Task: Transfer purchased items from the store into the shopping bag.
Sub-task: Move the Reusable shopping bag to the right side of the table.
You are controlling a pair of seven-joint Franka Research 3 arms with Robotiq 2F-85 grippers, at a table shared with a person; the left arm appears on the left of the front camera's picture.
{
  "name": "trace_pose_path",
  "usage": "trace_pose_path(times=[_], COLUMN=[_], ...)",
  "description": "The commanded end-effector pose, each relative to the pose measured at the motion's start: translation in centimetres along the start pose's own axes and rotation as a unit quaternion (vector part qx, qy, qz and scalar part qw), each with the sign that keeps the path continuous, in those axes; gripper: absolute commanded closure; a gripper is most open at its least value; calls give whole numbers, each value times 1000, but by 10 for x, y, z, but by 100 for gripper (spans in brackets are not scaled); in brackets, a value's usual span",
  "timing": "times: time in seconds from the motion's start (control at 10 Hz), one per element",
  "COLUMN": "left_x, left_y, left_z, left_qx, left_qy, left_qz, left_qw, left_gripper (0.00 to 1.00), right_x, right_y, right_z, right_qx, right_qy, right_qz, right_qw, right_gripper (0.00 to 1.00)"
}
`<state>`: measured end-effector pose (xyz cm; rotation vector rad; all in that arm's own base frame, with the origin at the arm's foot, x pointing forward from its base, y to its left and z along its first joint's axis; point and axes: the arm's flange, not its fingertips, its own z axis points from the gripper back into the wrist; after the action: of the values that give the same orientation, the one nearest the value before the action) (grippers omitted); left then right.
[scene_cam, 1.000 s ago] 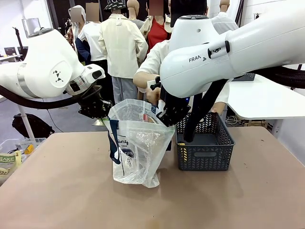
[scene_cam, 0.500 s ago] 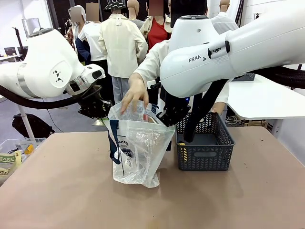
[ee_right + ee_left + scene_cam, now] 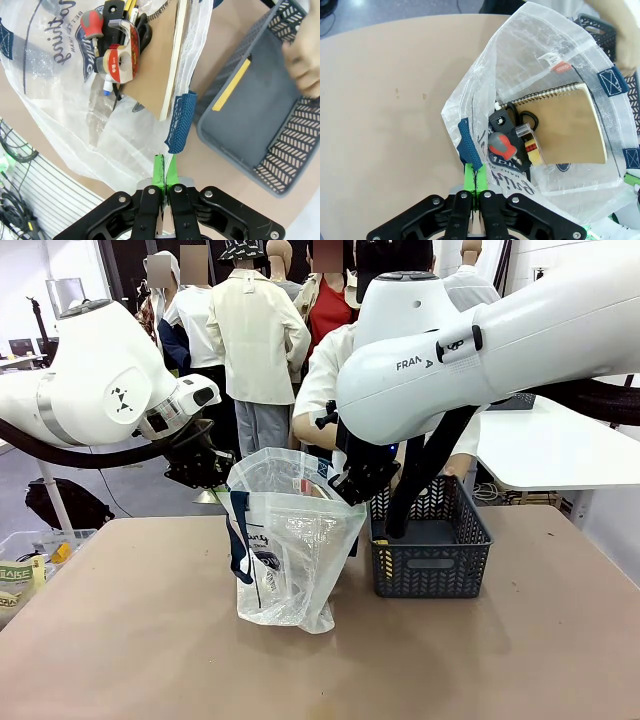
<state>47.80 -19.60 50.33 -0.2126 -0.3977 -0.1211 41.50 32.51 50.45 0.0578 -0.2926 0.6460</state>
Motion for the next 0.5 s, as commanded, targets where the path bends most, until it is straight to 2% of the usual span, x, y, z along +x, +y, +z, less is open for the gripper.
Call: trace_pose_path(times=[0.0,0.4], left_x=[1,1], left_y=[1,1], left_z=[1,1], left_qx=[0,0], left_qy=[-1,-1], left_qz=[1,1], left_qw=[1000,1000], left_gripper=[100,100], right_x=[0,0], right_y=[-2,-2], right_z=[1,1], right_qx=[-1,-1], right_qy=[-1,-1], right_qz=[-3,-3], right_qw=[1000,1000], right_gripper=[100,100])
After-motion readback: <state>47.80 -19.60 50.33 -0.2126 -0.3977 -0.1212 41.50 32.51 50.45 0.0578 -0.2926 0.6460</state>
